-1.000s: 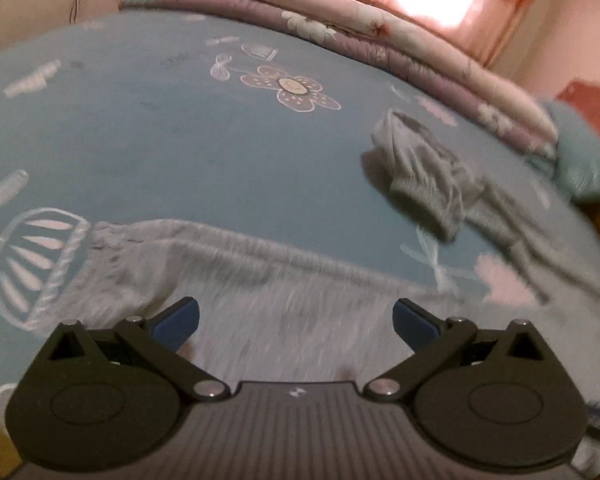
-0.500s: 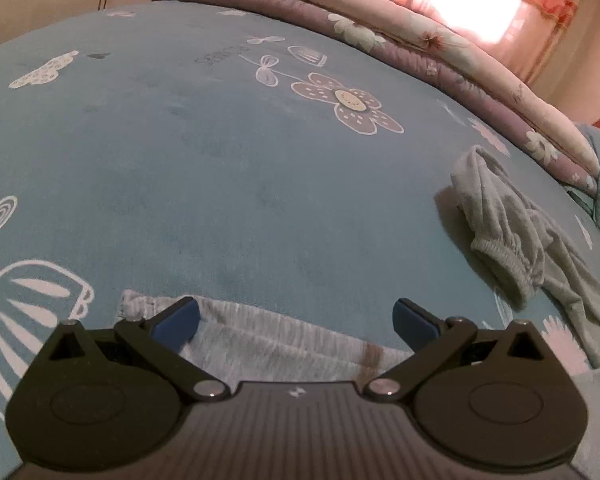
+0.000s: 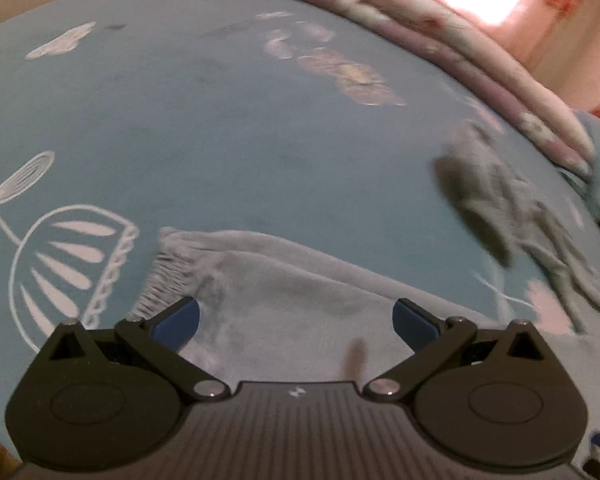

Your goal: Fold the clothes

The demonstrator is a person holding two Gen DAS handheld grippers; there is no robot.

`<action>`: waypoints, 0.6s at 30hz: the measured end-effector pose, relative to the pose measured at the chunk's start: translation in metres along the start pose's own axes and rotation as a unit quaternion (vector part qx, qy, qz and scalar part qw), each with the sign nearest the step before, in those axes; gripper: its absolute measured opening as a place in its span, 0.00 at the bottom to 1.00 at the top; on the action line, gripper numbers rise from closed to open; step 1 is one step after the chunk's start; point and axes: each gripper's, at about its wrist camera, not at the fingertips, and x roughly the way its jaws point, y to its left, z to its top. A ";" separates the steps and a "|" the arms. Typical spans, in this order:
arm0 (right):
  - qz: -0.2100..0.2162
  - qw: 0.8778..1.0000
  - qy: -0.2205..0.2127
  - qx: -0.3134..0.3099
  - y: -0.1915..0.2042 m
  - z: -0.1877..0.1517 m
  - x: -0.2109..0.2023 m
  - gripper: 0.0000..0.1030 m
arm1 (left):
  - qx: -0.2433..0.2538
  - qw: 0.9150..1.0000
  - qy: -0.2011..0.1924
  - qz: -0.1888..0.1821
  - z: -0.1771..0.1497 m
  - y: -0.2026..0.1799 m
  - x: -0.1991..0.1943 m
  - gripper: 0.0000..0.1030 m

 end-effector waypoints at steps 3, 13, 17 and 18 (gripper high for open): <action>-0.004 1.000 0.000 0.000 0.000 0.001 0.001 1.00 | -0.005 1.000 -0.010 0.007 0.005 -0.002 -0.003 0.99; 0.002 1.000 -0.006 -0.002 0.001 0.001 -0.003 1.00 | 0.020 1.000 0.008 -0.015 -0.006 -0.015 -0.038 0.99; 0.002 1.000 -0.006 -0.001 0.001 0.002 -0.003 1.00 | -0.016 0.999 0.040 0.003 -0.017 0.002 -0.020 0.99; 0.001 1.000 -0.005 0.000 0.001 0.002 -0.003 1.00 | -0.022 0.998 0.047 0.023 -0.018 0.006 -0.015 0.99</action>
